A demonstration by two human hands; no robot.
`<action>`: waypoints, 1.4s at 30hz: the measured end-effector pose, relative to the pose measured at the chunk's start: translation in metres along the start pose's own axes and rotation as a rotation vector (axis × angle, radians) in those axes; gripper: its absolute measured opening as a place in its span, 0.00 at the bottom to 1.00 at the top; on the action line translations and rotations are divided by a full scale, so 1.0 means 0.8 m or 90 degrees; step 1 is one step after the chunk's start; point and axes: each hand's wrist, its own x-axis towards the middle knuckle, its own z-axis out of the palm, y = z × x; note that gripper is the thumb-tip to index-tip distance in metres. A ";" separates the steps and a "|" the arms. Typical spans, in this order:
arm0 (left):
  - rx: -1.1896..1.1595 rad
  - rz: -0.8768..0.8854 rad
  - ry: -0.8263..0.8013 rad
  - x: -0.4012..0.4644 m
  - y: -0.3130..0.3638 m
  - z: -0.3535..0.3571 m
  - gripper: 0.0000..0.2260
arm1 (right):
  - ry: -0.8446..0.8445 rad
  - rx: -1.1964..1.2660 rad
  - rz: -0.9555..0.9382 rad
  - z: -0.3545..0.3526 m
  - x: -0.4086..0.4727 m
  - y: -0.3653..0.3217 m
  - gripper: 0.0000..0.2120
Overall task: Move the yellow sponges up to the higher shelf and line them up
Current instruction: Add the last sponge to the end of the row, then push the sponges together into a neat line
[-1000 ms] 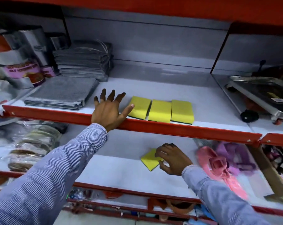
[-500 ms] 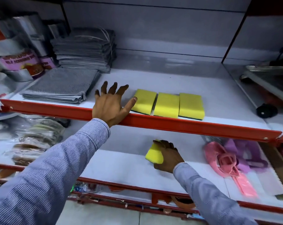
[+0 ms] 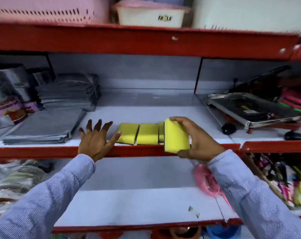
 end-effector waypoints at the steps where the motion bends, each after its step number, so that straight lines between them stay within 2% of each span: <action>1: 0.001 0.007 -0.004 0.001 0.000 -0.003 0.35 | 0.026 -0.029 0.028 -0.015 0.012 0.007 0.48; 5: 0.019 0.030 -0.005 0.000 0.008 -0.009 0.37 | 0.010 -0.154 0.213 -0.045 0.050 0.055 0.47; 9: -0.034 0.142 0.060 0.009 0.069 -0.015 0.31 | -0.143 -0.238 0.321 -0.047 0.068 0.080 0.48; 11: -0.075 0.220 0.032 0.017 0.115 -0.015 0.28 | -0.261 -0.290 0.362 -0.048 0.070 0.082 0.47; 13: -0.122 0.270 -0.051 0.030 0.153 -0.010 0.22 | -0.310 -0.306 0.396 -0.052 0.071 0.083 0.43; 15: -0.145 0.294 -0.134 0.045 0.179 -0.004 0.20 | -0.282 -0.273 0.362 -0.060 0.071 0.081 0.40; 18: -0.071 0.326 -0.236 0.064 0.201 0.006 0.21 | -0.214 -0.256 0.316 -0.061 0.066 0.074 0.28; 20: -0.046 0.321 -0.287 0.070 0.202 0.010 0.21 | -0.188 -0.265 0.294 -0.050 0.063 0.074 0.24; 24: -0.066 0.307 -0.293 0.074 0.191 0.005 0.20 | -0.181 -0.269 0.269 -0.042 0.054 0.070 0.25; 28: -0.051 0.352 -0.284 0.066 0.188 -0.013 0.19 | -0.176 -0.260 0.283 -0.034 0.046 0.065 0.27; 33: -0.041 0.355 -0.282 0.059 0.188 -0.025 0.18 | -0.162 -0.246 0.303 -0.033 0.045 0.063 0.30; 42: -0.085 0.339 -0.249 0.044 0.197 -0.017 0.18 | -0.143 -0.228 0.298 -0.033 0.043 0.055 0.29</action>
